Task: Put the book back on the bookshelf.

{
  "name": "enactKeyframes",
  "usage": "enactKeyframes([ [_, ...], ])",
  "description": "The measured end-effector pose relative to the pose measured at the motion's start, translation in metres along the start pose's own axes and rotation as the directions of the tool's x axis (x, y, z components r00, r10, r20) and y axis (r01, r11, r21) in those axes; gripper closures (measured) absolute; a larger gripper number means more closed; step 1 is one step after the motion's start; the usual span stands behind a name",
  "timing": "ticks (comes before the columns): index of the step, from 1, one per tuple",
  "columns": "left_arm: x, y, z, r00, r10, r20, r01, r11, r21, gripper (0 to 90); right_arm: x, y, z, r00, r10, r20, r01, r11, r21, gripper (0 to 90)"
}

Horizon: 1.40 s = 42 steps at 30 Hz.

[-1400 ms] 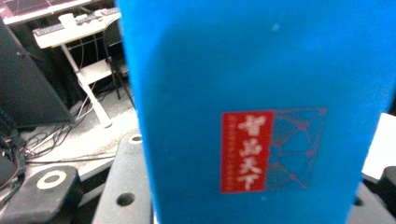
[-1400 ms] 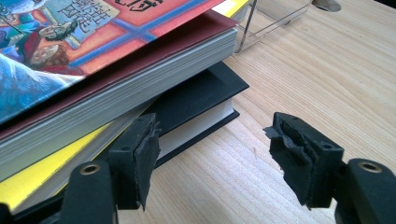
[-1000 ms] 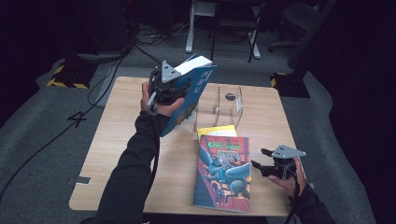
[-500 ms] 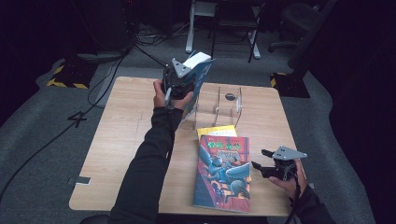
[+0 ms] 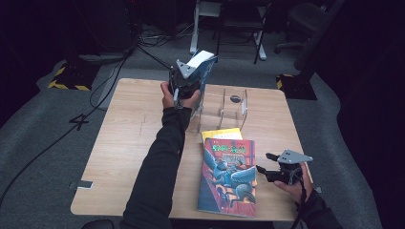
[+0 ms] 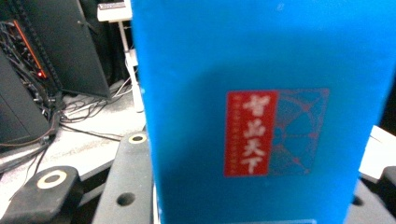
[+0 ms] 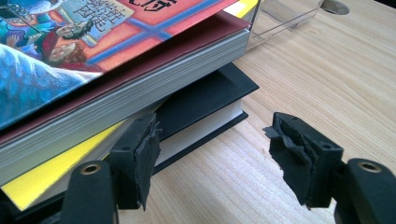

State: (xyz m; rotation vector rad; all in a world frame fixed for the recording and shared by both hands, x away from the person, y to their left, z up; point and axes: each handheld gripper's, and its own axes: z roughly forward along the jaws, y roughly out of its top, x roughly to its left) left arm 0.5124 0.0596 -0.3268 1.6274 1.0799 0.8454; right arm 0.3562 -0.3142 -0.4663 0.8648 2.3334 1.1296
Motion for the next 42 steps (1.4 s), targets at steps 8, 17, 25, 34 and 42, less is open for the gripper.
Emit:
enactKeyframes([
  [8,-0.001,-0.008,0.013,1.0000,0.007,0.002,-0.007,0.9998,-0.020,60.6,0.000,0.000,-0.001,1.0000,-0.003,-0.008,0.003,1.000,-0.002,34.1],
  [17,0.001,-0.027,0.023,0.9991,-0.031,0.030,0.033,0.9981,-0.052,60.5,0.000,0.000,-0.001,0.9998,-0.008,-0.016,0.008,1.000,-0.008,34.2],
  [25,0.004,-0.039,0.010,0.9978,-0.030,0.059,0.034,0.9975,-0.061,60.0,0.001,0.000,-0.001,0.9998,-0.014,-0.013,0.014,1.000,-0.007,34.3],
  [34,0.018,-0.053,-0.006,0.9941,-0.057,0.092,0.062,0.9972,-0.043,59.2,0.001,-0.001,-0.001,0.9998,-0.016,-0.013,0.016,1.000,-0.001,34.3],
  [42,0.022,-0.045,-0.009,0.9939,-0.010,0.109,0.014,0.9993,-0.034,56.5,0.002,-0.001,0.002,0.9996,-0.023,-0.018,0.023,1.000,0.013,34.3],
])
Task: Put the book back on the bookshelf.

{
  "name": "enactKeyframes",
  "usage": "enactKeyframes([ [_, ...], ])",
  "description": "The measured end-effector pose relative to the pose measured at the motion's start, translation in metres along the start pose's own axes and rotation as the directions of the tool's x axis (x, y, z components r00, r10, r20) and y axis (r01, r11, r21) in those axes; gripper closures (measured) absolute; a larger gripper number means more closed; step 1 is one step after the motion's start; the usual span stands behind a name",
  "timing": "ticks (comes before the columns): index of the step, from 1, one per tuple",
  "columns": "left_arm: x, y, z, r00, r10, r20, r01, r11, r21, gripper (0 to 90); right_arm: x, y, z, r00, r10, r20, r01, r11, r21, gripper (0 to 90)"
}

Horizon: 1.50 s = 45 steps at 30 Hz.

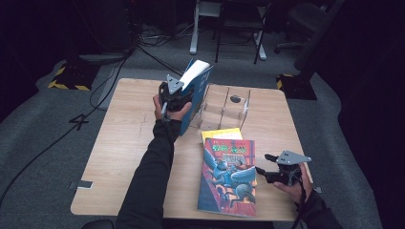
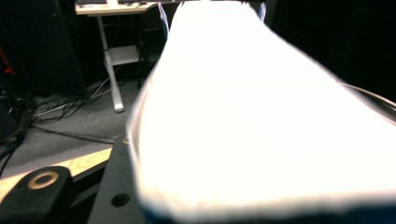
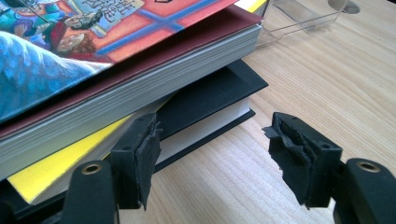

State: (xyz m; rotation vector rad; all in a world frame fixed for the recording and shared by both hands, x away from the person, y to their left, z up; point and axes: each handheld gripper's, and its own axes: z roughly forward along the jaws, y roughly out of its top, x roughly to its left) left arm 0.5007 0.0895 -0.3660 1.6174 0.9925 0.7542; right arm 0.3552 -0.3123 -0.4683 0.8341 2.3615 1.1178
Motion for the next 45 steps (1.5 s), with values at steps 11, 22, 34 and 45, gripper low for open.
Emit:
enactKeyframes([
  [11,0.001,0.020,-0.001,0.9987,0.035,0.036,-0.037,0.9982,0.048,51.5,0.001,0.000,0.002,0.9999,-0.010,-0.013,0.011,1.000,0.013,35.0],
  [22,-0.003,0.023,0.003,0.9992,0.039,-0.012,-0.038,0.9982,0.046,60.2,0.002,0.000,0.005,0.9997,-0.012,-0.022,0.013,0.999,0.032,36.1],
  [34,-0.013,0.042,0.021,0.9968,0.046,-0.065,-0.044,0.9986,0.029,60.2,0.001,-0.001,0.002,0.9995,-0.006,-0.031,0.007,1.000,0.018,36.1],
  [45,-0.005,0.033,0.031,0.9984,0.007,-0.057,-0.008,0.9999,-0.011,60.0,0.001,0.000,0.002,0.9992,-0.006,-0.039,0.007,1.000,0.013,36.1],
])
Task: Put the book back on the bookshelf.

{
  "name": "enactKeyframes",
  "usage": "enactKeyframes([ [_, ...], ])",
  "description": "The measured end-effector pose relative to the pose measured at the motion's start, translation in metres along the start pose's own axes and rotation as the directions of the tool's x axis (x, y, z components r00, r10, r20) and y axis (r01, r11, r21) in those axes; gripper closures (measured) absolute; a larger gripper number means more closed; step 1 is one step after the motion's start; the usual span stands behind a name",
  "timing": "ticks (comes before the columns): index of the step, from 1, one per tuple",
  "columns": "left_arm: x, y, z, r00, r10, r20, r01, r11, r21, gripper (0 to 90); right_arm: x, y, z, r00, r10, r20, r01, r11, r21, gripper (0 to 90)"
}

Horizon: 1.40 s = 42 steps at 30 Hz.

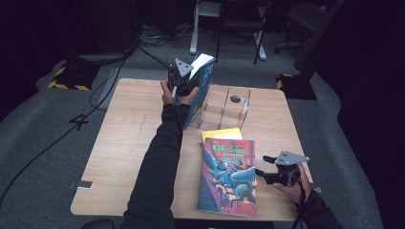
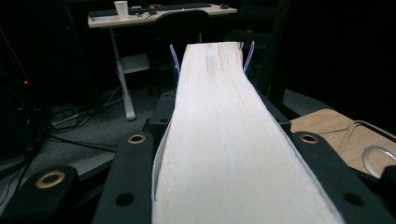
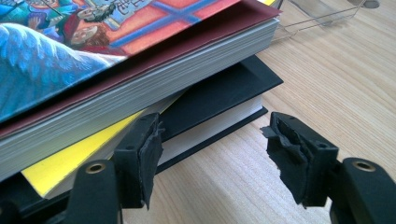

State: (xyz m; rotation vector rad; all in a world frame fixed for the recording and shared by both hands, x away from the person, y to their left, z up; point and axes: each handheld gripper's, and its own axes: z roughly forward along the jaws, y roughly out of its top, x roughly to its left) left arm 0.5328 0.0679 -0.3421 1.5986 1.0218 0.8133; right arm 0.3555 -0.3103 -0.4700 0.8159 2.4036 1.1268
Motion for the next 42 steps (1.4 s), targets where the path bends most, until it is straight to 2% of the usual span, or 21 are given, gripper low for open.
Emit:
enactKeyframes([
  [6,0.004,-0.006,-0.004,0.9997,-0.025,-0.004,0.025,0.9995,-0.018,59.6,0.000,0.000,0.000,1.0000,-0.004,0.007,0.004,1.000,0.002,36.4],
  [12,0.006,-0.012,-0.008,0.9998,-0.010,0.019,0.011,0.9999,-0.011,59.2,0.001,0.000,0.000,1.0000,-0.009,0.003,0.009,1.000,0.002,36.4],
  [14,0.006,-0.013,-0.009,0.9996,-0.018,0.022,0.018,0.9997,-0.017,59.0,0.001,0.001,0.000,1.0000,-0.008,0.005,0.008,1.000,0.003,36.4],
  [23,0.004,-0.011,-0.011,0.9996,-0.005,0.027,0.004,1.0000,0.008,58.1,0.001,0.000,0.000,1.0000,-0.008,0.002,0.008,1.000,0.009,36.5],
  [33,0.010,-0.014,-0.024,0.9991,0.020,0.037,-0.022,0.9986,0.048,52.5,0.001,0.000,0.000,1.0000,-0.008,0.006,0.008,1.000,0.006,36.4],
  [38,0.014,-0.021,-0.035,0.9978,0.035,0.055,-0.039,0.9971,0.065,43.7,0.001,0.000,0.001,0.9999,-0.008,0.008,0.008,1.000,0.016,36.4],
  [42,0.014,-0.026,-0.042,0.9972,0.044,0.059,-0.049,0.9960,0.075,41.2,0.001,0.001,0.000,0.9999,-0.007,0.010,0.007,1.000,0.012,36.5],
])
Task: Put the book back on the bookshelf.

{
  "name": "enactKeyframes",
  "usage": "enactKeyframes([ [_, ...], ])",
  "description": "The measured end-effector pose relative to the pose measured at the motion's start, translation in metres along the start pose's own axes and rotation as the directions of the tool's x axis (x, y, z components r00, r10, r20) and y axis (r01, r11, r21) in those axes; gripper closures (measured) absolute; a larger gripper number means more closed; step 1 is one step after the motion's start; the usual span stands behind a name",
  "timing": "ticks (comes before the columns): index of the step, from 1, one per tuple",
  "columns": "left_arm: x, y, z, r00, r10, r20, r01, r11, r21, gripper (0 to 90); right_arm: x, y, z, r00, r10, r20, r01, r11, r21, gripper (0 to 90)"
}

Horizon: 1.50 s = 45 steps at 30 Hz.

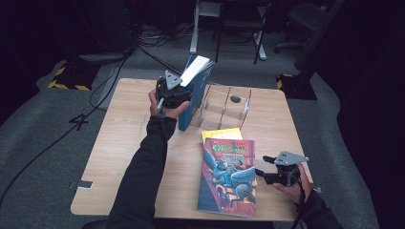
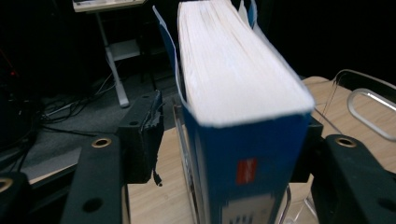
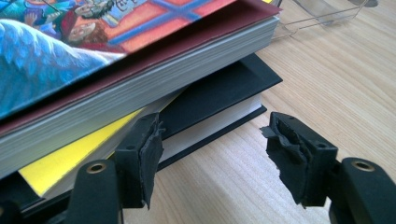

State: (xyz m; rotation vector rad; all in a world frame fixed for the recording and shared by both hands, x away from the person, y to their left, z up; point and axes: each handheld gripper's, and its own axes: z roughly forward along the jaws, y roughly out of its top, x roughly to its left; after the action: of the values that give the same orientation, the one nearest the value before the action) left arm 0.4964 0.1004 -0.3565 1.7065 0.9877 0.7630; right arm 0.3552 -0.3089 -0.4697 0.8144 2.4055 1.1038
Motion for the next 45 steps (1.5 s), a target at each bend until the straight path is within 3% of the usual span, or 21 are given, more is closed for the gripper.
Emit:
enactKeyframes([
  [6,0.001,-0.012,-0.017,0.9988,0.040,0.027,-0.040,0.9992,0.003,39.2,0.000,-0.001,0.001,1.0000,-0.003,-0.002,0.003,1.000,0.009,36.4],
  [15,0.007,-0.029,-0.038,0.9962,0.061,0.061,-0.062,0.9978,0.021,38.4,0.001,-0.001,0.003,1.0000,-0.008,-0.004,0.009,1.000,0.021,36.7],
  [23,0.002,-0.049,-0.054,0.9868,0.128,0.099,-0.135,0.9889,0.063,35.1,0.001,-0.002,0.003,1.0000,-0.005,-0.003,0.005,1.000,0.024,36.6],
  [27,-0.003,-0.063,-0.062,0.9765,0.166,0.138,-0.178,0.9805,0.082,34.4,0.001,-0.002,0.003,1.0000,-0.006,-0.002,0.006,1.000,0.026,36.7],
  [32,-0.011,-0.078,-0.076,0.9590,0.199,0.202,-0.222,0.9697,0.101,33.3,0.002,-0.002,0.003,1.0000,-0.007,-0.002,0.007,1.000,0.027,36.8],
  [34,-0.015,-0.085,-0.081,0.9471,0.219,0.235,-0.250,0.9613,0.115,32.9,0.001,-0.002,0.003,1.0000,-0.004,-0.004,0.004,1.000,0.026,36.8],
  [35,-0.015,-0.085,-0.081,0.9471,0.219,0.235,-0.250,0.9613,0.115,32.5,0.001,-0.002,0.003,1.0000,-0.004,-0.004,0.004,1.000,0.026,36.8],
  [38,-0.022,-0.096,-0.089,0.9288,0.251,0.272,-0.298,0.9439,0.143,31.6,0.001,-0.002,0.003,0.9998,0.012,-0.017,-0.012,1.000,0.015,37.2],
  [43,-0.032,-0.116,-0.096,0.9094,0.256,0.327,-0.330,0.9243,0.192,30.0,0.003,0.000,0.002,0.9997,0.011,-0.020,-0.010,1.000,0.011,37.2],
  [45,-0.039,-0.125,-0.097,0.9046,0.264,0.335,-0.352,0.9050,0.238,29.4,0.004,0.000,0.001,0.9998,0.008,-0.020,-0.008,1.000,0.009,37.2],
])
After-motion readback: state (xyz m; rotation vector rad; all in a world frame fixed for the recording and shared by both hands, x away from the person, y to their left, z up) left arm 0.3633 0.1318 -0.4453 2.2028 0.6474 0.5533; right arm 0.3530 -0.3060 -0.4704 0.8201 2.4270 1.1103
